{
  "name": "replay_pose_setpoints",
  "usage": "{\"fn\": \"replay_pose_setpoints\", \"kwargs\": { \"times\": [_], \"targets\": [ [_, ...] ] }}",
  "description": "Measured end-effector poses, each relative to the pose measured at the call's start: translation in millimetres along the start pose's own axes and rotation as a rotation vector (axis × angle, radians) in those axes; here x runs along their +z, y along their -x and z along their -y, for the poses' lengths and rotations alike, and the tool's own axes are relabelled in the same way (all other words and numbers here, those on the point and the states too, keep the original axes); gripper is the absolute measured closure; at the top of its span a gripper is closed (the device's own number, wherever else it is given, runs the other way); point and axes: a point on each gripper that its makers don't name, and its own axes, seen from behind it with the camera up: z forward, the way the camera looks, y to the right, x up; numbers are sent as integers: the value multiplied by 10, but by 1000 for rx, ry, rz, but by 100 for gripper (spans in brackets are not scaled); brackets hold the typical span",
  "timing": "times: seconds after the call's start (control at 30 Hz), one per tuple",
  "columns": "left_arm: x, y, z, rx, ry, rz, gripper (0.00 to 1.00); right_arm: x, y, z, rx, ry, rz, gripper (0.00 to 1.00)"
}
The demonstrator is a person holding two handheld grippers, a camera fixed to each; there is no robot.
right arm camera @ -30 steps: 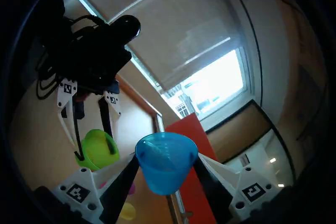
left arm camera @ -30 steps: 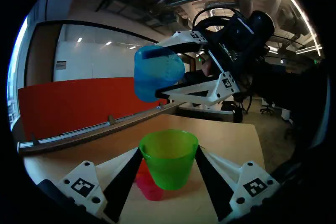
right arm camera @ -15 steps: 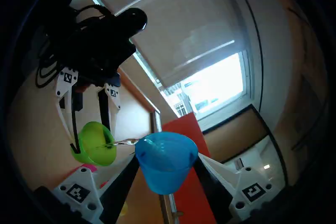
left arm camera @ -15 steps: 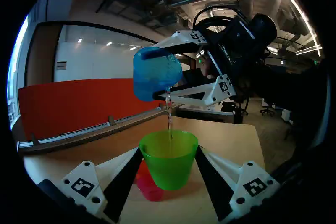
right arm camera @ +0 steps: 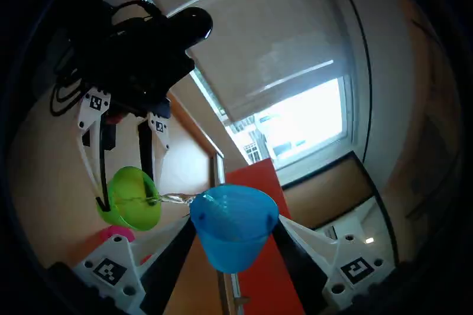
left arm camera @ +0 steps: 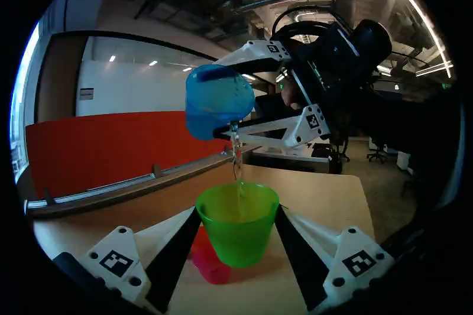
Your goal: Pour water
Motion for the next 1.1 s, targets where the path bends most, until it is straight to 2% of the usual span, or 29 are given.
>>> {"fn": "replay_pose_setpoints", "kwargs": {
  "times": [0.57,1.1],
  "targets": [
    [38,21,-2,1,-1,-1,13,-9,-2,-121,-42,24,3,10],
    [67,0,-12,5,1,-3,13,-22,8,-121,-87,27,10,10]
  ]
}}
